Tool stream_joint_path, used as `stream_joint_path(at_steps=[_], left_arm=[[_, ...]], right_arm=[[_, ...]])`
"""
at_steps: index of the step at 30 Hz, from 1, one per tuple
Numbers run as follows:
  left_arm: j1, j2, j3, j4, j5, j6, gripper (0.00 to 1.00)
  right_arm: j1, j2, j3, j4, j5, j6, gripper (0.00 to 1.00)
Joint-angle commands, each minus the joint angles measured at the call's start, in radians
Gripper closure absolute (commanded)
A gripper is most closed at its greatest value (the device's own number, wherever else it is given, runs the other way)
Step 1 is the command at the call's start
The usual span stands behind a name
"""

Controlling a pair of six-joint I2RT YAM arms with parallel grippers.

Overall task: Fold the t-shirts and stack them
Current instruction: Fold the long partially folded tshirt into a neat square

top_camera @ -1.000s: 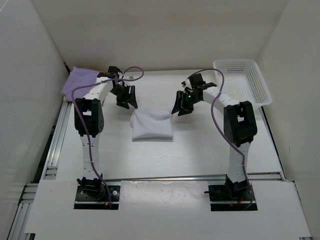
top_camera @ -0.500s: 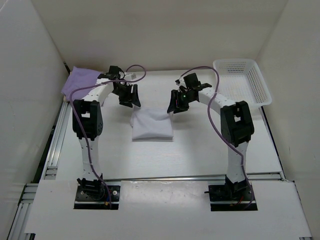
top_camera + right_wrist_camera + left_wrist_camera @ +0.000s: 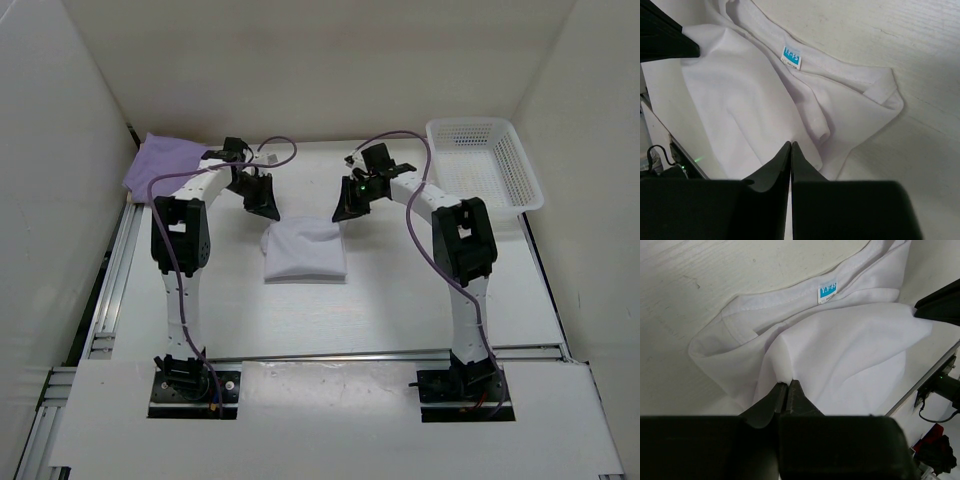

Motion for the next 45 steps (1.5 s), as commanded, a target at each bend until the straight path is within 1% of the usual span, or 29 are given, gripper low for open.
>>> stream_joint_path(at_steps=[1, 2, 3, 4, 6, 7, 10, 11, 12, 13, 14, 15, 17, 19, 23, 26, 30, 31, 33, 34, 35, 36, 37, 38, 39, 40, 41, 44, 45], left_arm=[[-0.002, -0.089, 0.01, 0.009, 0.042, 0.007, 0.9], [-0.002, -0.1, 0.01, 0.009, 0.042, 0.007, 0.9], [-0.002, -0.1, 0.01, 0.009, 0.042, 0.007, 0.87], [-0.002, -0.1, 0.01, 0.009, 0.042, 0.007, 0.63], [-0.002, -0.091, 0.022, 0.009, 0.013, 0.007, 0.4], [-0.002, -0.091, 0.022, 0.009, -0.005, 0.007, 0.32], [0.012, -0.126, 0.003, 0.026, -0.055, 0.007, 0.25], [0.021, -0.168, -0.013, 0.05, -0.064, 0.007, 0.2], [0.042, -0.193, -0.025, 0.06, -0.064, 0.007, 0.1], [0.052, -0.216, -0.045, 0.06, -0.082, 0.007, 0.08], [0.052, -0.265, -0.045, 0.069, -0.098, 0.007, 0.0], [0.064, -0.288, -0.066, 0.069, -0.12, 0.007, 0.0], [0.064, -0.357, -0.137, 0.069, -0.121, 0.007, 0.0], [0.064, -0.396, -0.253, 0.069, -0.101, 0.007, 0.0], [0.012, -0.419, -0.441, 0.054, -0.056, 0.007, 0.0], [-0.012, -0.408, -0.534, 0.063, -0.035, 0.007, 0.0], [-0.036, -0.364, -0.545, 0.075, -0.026, 0.007, 0.05], [-0.045, -0.355, -0.545, 0.075, -0.01, 0.007, 0.15], [-0.045, -0.345, -0.545, 0.064, -0.001, 0.007, 0.28], [-0.045, -0.333, -0.554, 0.064, -0.001, 0.007, 0.34], [-0.045, -0.324, -0.554, 0.064, -0.001, 0.007, 0.46], [-0.045, -0.324, -0.554, 0.064, 0.011, 0.007, 0.52], [-0.045, -0.324, -0.554, 0.064, 0.02, 0.007, 0.59], [-0.045, -0.324, -0.554, 0.064, 0.036, 0.007, 0.68], [-0.045, -0.324, -0.554, 0.055, 0.036, 0.007, 0.86], [-0.045, -0.324, -0.554, 0.046, 0.036, 0.007, 0.9], [-0.045, -0.324, -0.554, 0.046, 0.046, 0.007, 0.9], [-0.045, -0.336, -0.582, -0.002, 0.047, 0.007, 0.9], [-0.045, -0.351, -0.593, -0.012, 0.047, 0.007, 0.9]], right_arm=[[0.004, -0.087, -0.014, 0.016, -0.033, -0.004, 0.85], [0.004, -0.097, -0.035, 0.028, -0.033, -0.018, 0.7], [0.004, -0.097, -0.045, 0.028, -0.033, -0.018, 0.58], [0.004, -0.109, -0.045, 0.028, -0.021, -0.018, 0.5], [0.004, -0.118, -0.066, 0.028, 0.036, -0.018, 0.47], [0.004, -0.13, -0.066, 0.028, 0.049, 0.006, 0.45], [0.004, -0.213, -0.176, 0.103, 0.068, 0.049, 0.45], [0.004, -0.244, -0.216, 0.127, 0.082, 0.05, 0.45], [0.004, -0.303, -0.294, 0.16, 0.099, 0.063, 0.43], [0.004, -0.333, -0.333, 0.169, 0.118, 0.063, 0.42], [0.004, -0.359, -0.367, 0.169, 0.134, 0.073, 0.4], [0.004, -0.4, -0.432, 0.181, 0.134, 0.073, 0.4], [0.004, -0.423, -0.485, 0.181, 0.113, 0.073, 0.39], [0.027, -0.424, -0.54, 0.181, 0.064, 0.073, 0.39], [0.061, -0.382, -0.563, 0.195, 0.063, 0.111, 0.39], [0.061, -0.307, -0.554, 0.206, 0.037, 0.12, 0.39], [0.061, -0.26, -0.533, 0.227, -0.047, 0.131, 0.39], [0.073, -0.259, -0.533, 0.227, -0.047, 0.131, 0.39], [0.073, -0.259, -0.533, 0.227, -0.047, 0.131, 0.41], [0.082, -0.259, -0.533, 0.227, -0.047, 0.131, 0.45], [0.082, -0.259, -0.545, 0.227, -0.047, 0.131, 0.49], [0.082, -0.259, -0.562, 0.227, -0.058, 0.131, 0.55], [0.082, -0.259, -0.572, 0.237, -0.058, 0.131, 0.69], [0.082, -0.272, -0.592, 0.237, -0.058, 0.131, 0.75], [0.082, -0.285, -0.592, 0.237, -0.067, 0.131, 0.8], [0.082, -0.295, -0.608, 0.237, -0.067, 0.131, 0.87], [0.082, -0.313, -0.628, 0.237, -0.067, 0.131, 0.9], [0.082, -0.362, -0.66, 0.237, -0.076, 0.131, 0.96], [0.091, -0.376, -0.684, 0.237, -0.076, 0.131, 0.96]])
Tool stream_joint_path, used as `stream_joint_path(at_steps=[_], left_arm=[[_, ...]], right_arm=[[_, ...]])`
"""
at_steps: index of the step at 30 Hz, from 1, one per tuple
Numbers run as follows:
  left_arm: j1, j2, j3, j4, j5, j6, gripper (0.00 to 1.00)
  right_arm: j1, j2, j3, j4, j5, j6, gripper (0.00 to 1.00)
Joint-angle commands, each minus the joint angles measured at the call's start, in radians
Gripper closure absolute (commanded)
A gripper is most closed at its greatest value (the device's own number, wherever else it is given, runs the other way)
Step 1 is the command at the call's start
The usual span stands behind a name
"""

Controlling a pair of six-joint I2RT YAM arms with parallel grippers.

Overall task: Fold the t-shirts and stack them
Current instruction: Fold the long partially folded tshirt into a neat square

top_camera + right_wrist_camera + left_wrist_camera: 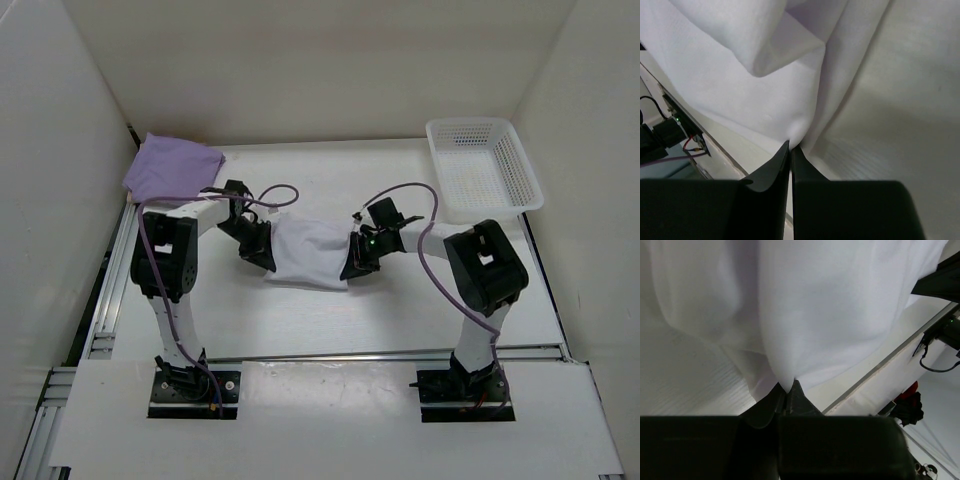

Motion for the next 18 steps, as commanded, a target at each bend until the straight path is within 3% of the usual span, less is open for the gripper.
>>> stream_joint_path(at_steps=[1, 5, 10, 11, 12, 14, 15, 18], left_arm=[[-0.008, -0.052, -0.052, -0.068, 0.032, 0.008, 0.9], [-0.027, -0.097, -0.13, -0.137, -0.025, 0.008, 0.9], [-0.058, -0.148, -0.24, -0.157, -0.025, 0.008, 0.62], [-0.058, -0.168, -0.254, -0.157, -0.016, 0.008, 0.59], [-0.058, -0.197, -0.254, -0.157, -0.016, 0.008, 0.52], [-0.068, -0.22, -0.254, -0.157, -0.016, 0.008, 0.32], [-0.068, -0.242, -0.238, -0.157, -0.027, 0.008, 0.29], [-0.052, -0.275, -0.167, -0.157, -0.142, 0.008, 0.28]], right_arm=[[0.011, -0.11, -0.042, 0.005, -0.03, -0.017, 0.98], [0.049, -0.185, -0.11, -0.043, -0.056, -0.06, 0.99], [0.089, -0.246, -0.194, -0.079, -0.07, -0.081, 0.92], [0.089, -0.246, -0.194, -0.079, -0.07, -0.081, 0.89], [0.089, -0.246, -0.205, -0.09, -0.07, -0.092, 0.77], [0.089, -0.246, -0.205, -0.125, -0.079, -0.109, 0.63], [0.089, -0.269, -0.205, -0.137, -0.079, -0.124, 0.53], [0.089, -0.324, -0.214, -0.175, -0.008, -0.145, 0.46]])
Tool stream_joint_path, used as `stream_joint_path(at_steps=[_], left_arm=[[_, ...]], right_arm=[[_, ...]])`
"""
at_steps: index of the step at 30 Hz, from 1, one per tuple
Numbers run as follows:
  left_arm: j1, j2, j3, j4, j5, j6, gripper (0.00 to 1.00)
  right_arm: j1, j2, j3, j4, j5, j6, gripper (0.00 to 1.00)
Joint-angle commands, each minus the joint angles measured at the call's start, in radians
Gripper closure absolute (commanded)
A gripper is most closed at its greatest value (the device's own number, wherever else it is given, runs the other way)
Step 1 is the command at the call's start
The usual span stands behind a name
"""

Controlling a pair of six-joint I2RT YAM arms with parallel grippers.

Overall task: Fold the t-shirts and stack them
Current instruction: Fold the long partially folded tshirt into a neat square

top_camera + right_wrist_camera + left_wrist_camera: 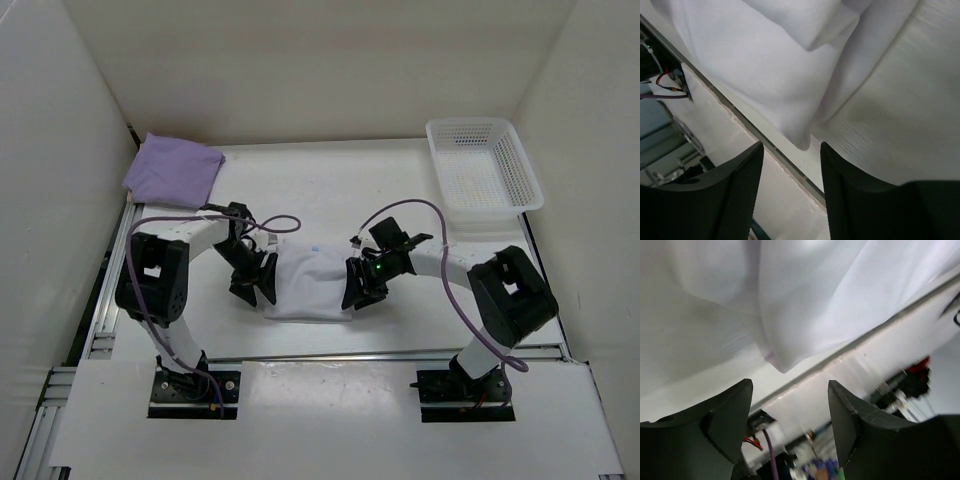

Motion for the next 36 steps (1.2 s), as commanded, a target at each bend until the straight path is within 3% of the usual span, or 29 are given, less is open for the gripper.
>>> stream_joint_path(at_steps=[1, 5, 8, 11, 18, 25, 26, 27, 29, 30, 36], left_arm=[[0.028, -0.108, 0.09, 0.025, -0.098, 0.008, 0.28], [0.042, -0.197, 0.167, 0.148, -0.174, 0.008, 0.23], [-0.002, -0.168, 0.216, 0.26, -0.269, 0.008, 0.18], [-0.002, -0.053, 0.298, 0.272, -0.259, 0.008, 0.18], [-0.002, 0.099, 0.367, 0.282, -0.163, 0.008, 0.21], [-0.002, 0.142, 0.376, 0.282, -0.037, 0.008, 0.54], [-0.002, 0.142, 0.376, 0.282, -0.037, 0.008, 0.59], [-0.002, 0.154, 0.376, 0.282, -0.021, 0.008, 0.69], [-0.002, 0.163, 0.376, 0.282, 0.0, 0.008, 0.77], [-0.002, 0.163, 0.376, 0.282, 0.0, 0.008, 0.87], [-0.002, 0.113, 0.376, 0.282, 0.011, 0.008, 0.9]], right_arm=[[-0.002, -0.122, -0.008, -0.064, 0.062, -0.05, 0.44], [-0.024, -0.182, 0.054, -0.074, 0.215, -0.059, 0.36], [-0.033, -0.159, 0.145, -0.065, 0.31, -0.081, 0.32], [-0.044, -0.02, 0.257, -0.065, 0.275, -0.104, 0.32], [-0.055, 0.121, 0.36, -0.025, 0.211, -0.128, 0.32], [-0.055, 0.181, 0.369, -0.023, 0.177, -0.128, 0.39], [-0.055, 0.191, 0.369, -0.014, 0.177, -0.128, 0.41], [-0.055, 0.191, 0.369, -0.014, 0.177, -0.128, 0.5], [-0.064, 0.215, 0.378, -0.005, 0.177, -0.119, 0.6], [-0.064, 0.215, 0.378, -0.005, 0.177, -0.119, 0.69], [-0.064, 0.206, 0.387, 0.018, 0.177, -0.11, 1.0]])
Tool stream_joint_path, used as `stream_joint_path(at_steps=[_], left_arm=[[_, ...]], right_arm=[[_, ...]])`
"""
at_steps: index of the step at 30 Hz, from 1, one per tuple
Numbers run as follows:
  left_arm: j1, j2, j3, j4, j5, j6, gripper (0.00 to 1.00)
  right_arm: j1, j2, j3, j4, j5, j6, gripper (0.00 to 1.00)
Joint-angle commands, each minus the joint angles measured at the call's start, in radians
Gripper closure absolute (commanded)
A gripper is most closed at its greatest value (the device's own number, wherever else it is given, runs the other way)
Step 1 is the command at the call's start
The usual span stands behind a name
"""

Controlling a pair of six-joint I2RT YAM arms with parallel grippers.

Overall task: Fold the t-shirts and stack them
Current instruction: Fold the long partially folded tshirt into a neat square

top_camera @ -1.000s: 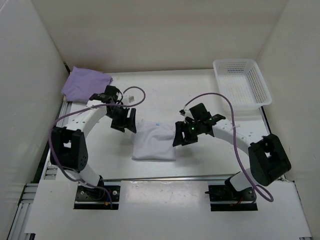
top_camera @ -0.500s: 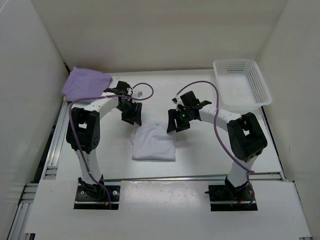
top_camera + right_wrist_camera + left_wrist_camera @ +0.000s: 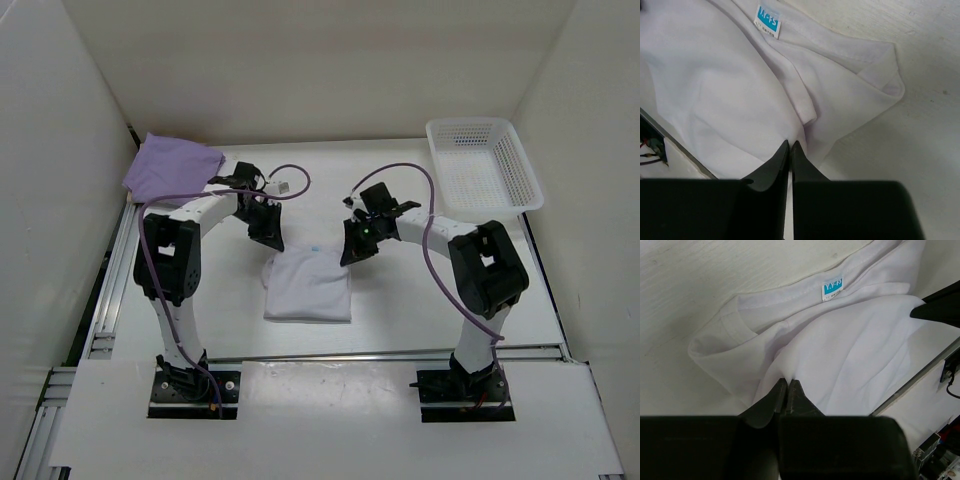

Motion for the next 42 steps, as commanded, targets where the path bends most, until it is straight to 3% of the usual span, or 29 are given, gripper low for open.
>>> stream_joint_path(at_steps=[1, 11, 17, 26, 32, 36, 38, 42], left_arm=[[0.0, -0.081, 0.032, 0.0, 0.053, 0.007, 0.9], [0.029, -0.229, 0.063, -0.129, 0.125, 0.007, 0.9], [0.047, -0.273, 0.063, -0.129, 0.138, 0.007, 0.9], [0.078, -0.179, 0.049, -0.044, 0.079, 0.007, 0.9], [0.122, -0.07, 0.119, 0.028, 0.07, 0.007, 0.9], [0.141, 0.057, 0.191, 0.037, 0.047, 0.007, 0.82], [0.153, 0.105, 0.249, 0.037, 0.029, 0.007, 0.69], [0.191, 0.227, 0.349, 0.037, -0.005, 0.007, 0.67]], right_arm=[[-0.004, -0.025, 0.042, 0.022, -0.013, -0.003, 1.0], [-0.004, -0.325, -0.033, -0.019, -0.033, 0.04, 1.0], [-0.013, -0.356, -0.009, -0.037, -0.033, 0.062, 1.0], [-0.049, -0.117, 0.169, -0.048, -0.025, 0.073, 0.96], [-0.072, 0.078, 0.349, -0.036, 0.022, 0.122, 0.88], [-0.105, 0.19, 0.406, -0.054, 0.054, 0.165, 0.82], [-0.105, 0.245, 0.447, -0.054, 0.054, 0.18, 0.79], [-0.125, 0.3, 0.513, -0.045, 0.111, 0.203, 0.63]])
